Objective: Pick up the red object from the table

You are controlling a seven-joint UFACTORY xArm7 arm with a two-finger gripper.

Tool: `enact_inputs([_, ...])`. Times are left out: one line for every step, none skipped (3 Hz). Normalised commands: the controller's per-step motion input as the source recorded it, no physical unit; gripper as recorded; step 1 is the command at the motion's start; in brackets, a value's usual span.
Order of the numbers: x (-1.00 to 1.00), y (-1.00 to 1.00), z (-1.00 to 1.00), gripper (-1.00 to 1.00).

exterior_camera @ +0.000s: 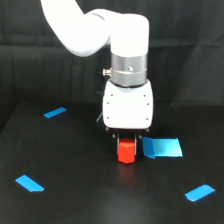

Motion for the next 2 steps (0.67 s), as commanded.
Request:
enact_inputs([-0.6,0.11,0.92,-1.0])
enact_inputs([-0.39,0.08,0.92,-0.95])
